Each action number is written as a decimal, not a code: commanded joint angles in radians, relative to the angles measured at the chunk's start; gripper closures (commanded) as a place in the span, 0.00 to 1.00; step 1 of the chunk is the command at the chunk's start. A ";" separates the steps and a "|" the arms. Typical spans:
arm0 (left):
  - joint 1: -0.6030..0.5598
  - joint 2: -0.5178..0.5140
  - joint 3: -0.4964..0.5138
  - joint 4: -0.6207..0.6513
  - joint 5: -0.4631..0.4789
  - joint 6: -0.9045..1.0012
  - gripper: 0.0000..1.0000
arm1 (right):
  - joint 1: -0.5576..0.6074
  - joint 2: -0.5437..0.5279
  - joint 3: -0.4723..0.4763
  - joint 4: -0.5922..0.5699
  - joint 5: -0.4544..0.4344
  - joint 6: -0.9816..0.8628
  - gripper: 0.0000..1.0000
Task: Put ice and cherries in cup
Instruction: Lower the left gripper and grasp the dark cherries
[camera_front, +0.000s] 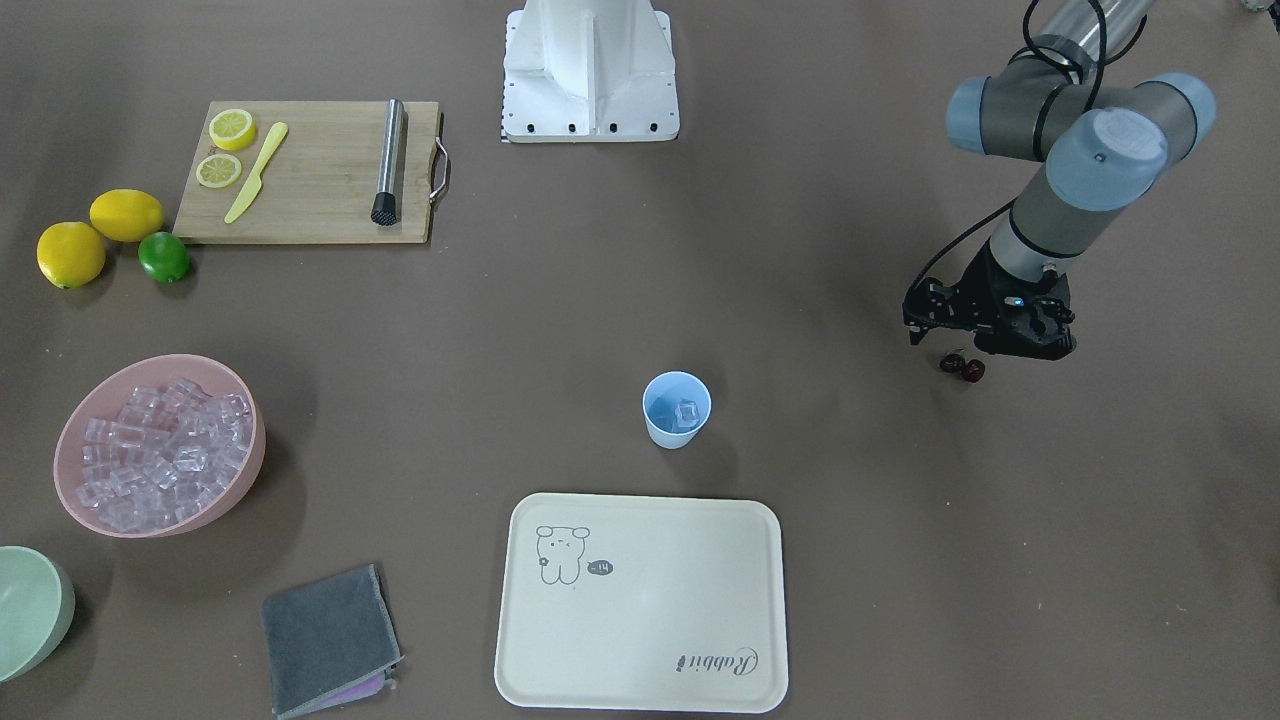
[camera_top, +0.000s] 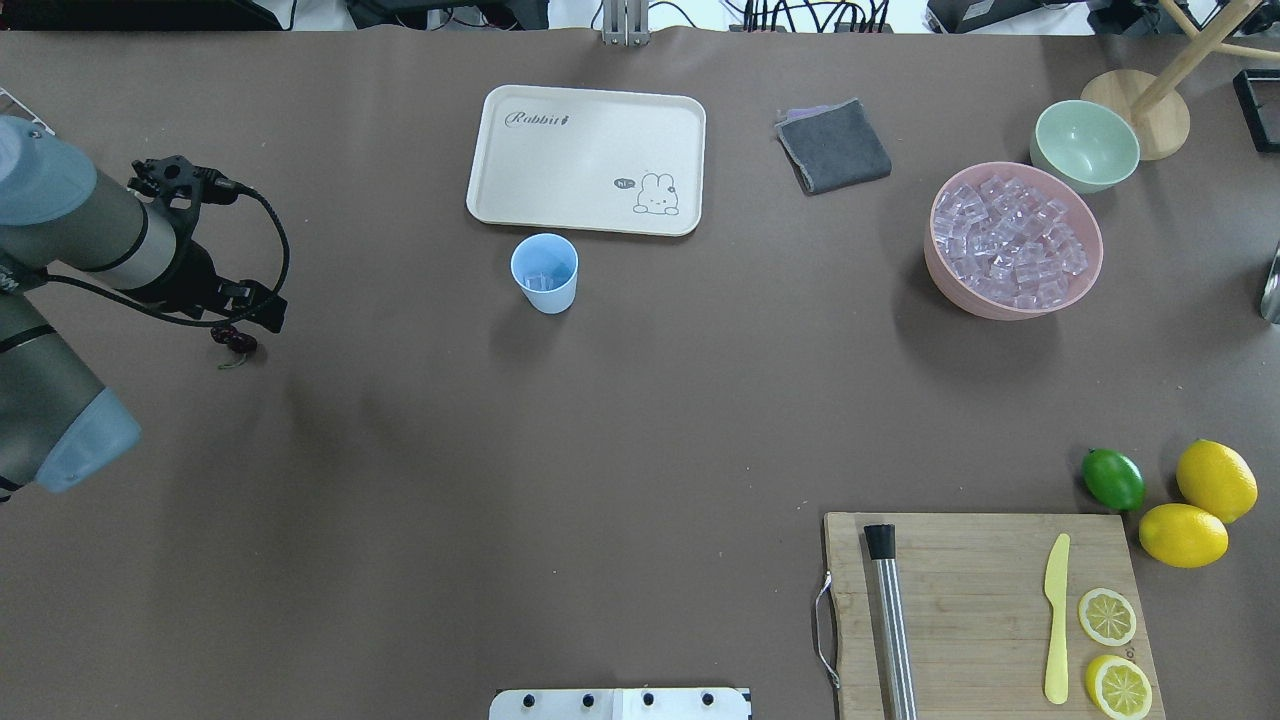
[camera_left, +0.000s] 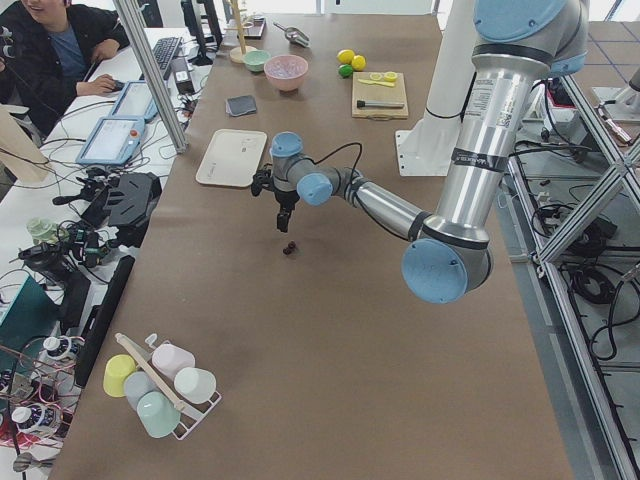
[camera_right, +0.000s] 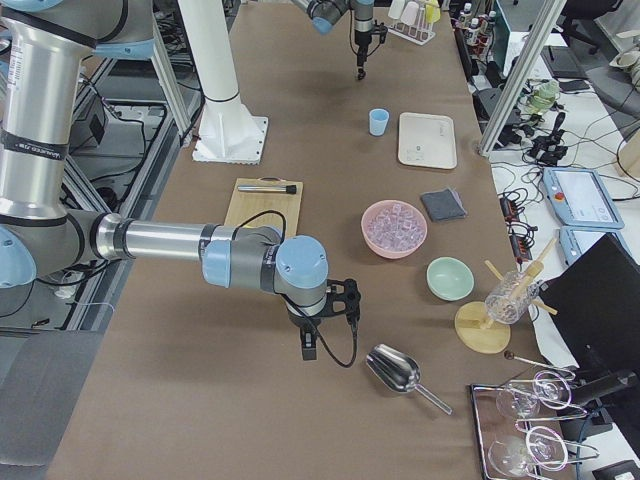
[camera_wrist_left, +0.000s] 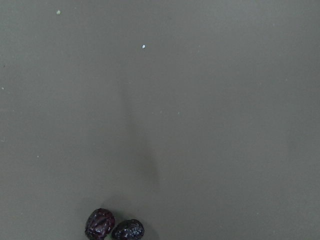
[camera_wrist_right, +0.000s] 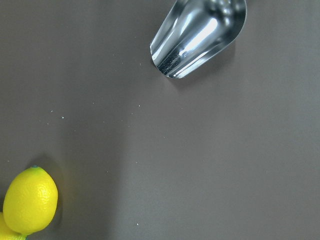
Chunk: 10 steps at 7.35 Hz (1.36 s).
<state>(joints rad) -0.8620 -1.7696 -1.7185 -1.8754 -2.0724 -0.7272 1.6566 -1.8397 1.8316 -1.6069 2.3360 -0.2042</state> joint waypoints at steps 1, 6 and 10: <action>0.008 0.048 0.093 -0.176 0.008 0.083 0.02 | 0.008 -0.010 0.006 0.001 -0.003 -0.018 0.01; 0.024 -0.021 0.211 -0.238 0.003 0.095 0.62 | 0.008 -0.001 -0.005 -0.007 -0.006 -0.015 0.01; -0.005 -0.013 0.191 -0.226 -0.008 0.141 0.67 | 0.006 0.002 -0.006 -0.008 -0.006 -0.008 0.01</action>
<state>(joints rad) -0.8576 -1.7831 -1.5217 -2.1037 -2.0760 -0.5944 1.6630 -1.8359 1.8255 -1.6141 2.3301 -0.2121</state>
